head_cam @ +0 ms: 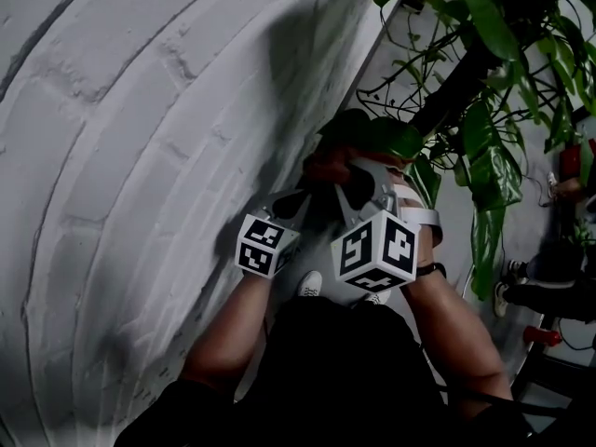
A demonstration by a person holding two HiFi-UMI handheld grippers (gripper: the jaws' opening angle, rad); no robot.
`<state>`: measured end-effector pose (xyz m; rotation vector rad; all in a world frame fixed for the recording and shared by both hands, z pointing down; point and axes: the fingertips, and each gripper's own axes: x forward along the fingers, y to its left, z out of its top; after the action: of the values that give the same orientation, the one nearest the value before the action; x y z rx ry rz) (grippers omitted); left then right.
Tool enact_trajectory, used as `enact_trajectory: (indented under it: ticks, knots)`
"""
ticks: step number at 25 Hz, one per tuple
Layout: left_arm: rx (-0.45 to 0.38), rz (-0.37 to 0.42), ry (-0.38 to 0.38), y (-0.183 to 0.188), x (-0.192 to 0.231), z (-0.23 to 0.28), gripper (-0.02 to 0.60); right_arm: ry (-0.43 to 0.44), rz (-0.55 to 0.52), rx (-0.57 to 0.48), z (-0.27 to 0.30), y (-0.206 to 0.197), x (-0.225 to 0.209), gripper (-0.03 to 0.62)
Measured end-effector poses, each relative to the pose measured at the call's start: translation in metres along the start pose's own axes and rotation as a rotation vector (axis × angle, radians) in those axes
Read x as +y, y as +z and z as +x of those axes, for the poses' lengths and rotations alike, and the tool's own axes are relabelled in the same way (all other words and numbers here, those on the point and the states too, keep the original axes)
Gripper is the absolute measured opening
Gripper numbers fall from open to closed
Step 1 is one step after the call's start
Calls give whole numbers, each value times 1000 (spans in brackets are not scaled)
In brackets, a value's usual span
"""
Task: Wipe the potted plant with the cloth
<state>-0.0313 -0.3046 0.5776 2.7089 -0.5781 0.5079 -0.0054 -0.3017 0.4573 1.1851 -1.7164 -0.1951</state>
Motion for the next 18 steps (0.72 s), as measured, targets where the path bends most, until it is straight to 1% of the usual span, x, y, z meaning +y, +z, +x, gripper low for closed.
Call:
enact_trajectory:
  ticks: [6, 13, 18]
  knots:
    - [-13, -11, 5, -2, -1, -8, 17, 43, -28, 12, 11, 1, 23, 69]
    - [-18, -20, -3, -6, -9, -20, 17, 87, -11, 10, 11, -2, 49, 69]
    - [-5, -16, -17, -14, -17, -27, 17, 107, 8, 3, 10, -3, 65, 69]
